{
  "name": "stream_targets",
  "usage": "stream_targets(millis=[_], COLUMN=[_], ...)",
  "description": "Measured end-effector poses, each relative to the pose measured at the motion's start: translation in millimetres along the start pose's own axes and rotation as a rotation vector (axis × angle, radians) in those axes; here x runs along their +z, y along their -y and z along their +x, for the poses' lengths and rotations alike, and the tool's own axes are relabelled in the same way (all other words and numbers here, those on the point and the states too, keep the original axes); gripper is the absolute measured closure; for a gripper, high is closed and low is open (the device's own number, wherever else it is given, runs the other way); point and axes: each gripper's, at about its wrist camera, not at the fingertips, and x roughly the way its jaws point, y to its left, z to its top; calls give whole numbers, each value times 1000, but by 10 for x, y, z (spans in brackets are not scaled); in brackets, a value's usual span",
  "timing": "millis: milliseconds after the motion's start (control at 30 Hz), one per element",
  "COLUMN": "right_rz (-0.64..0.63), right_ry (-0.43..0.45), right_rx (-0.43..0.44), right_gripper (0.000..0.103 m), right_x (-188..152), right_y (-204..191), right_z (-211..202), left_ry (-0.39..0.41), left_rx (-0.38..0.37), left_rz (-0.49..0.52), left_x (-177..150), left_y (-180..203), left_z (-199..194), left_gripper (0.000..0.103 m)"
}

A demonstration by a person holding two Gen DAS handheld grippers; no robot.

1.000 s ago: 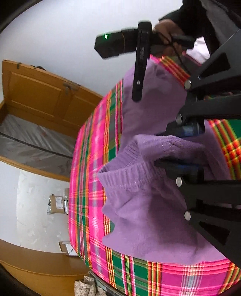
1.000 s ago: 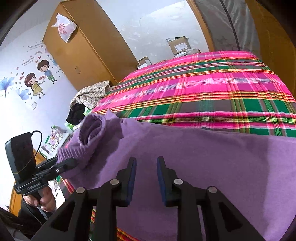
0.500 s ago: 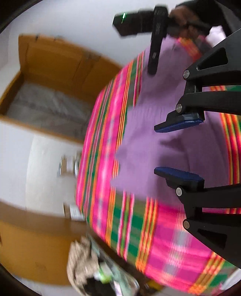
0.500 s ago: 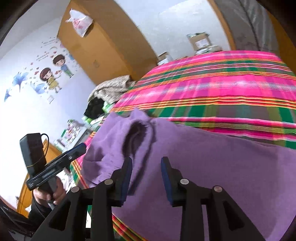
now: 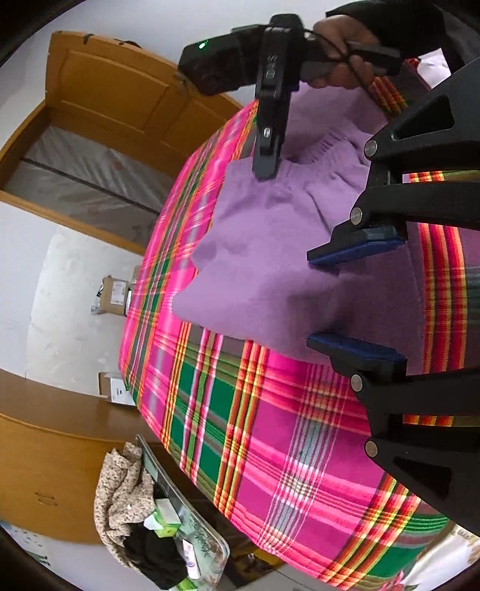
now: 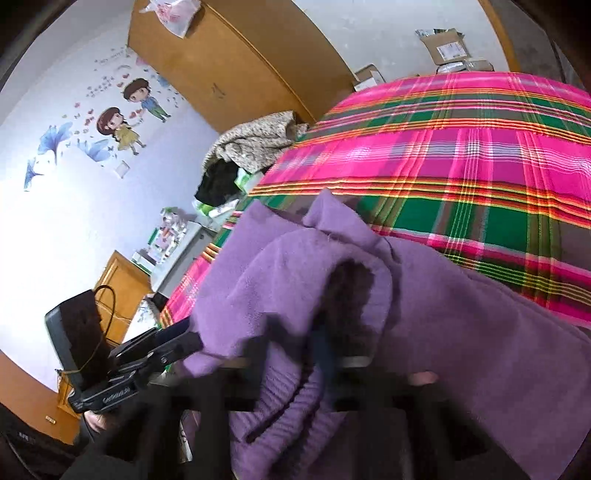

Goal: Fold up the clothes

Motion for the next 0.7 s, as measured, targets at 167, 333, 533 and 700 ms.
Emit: stream_targets(millis=[167,333,533,700], right_rz=[44,133,118,67], right_ry=[90,-3,62,28], right_rx=[12,-42,-34,13], right_gripper=[98,89,75,75], right_x=[-58,-160,-142,-319], right_y=[83,274,189,9], right_z=[-335,-171,-354,-384], left_ry=[10,-13,9,16], left_rx=[-24,-26,-23,-35], left_rz=[8,15,14,17], left_x=[-29,-78,-95,-111], left_y=[4,10,-27,10], left_z=[-67,-12,-141,-188], left_gripper=[63,63,63,63])
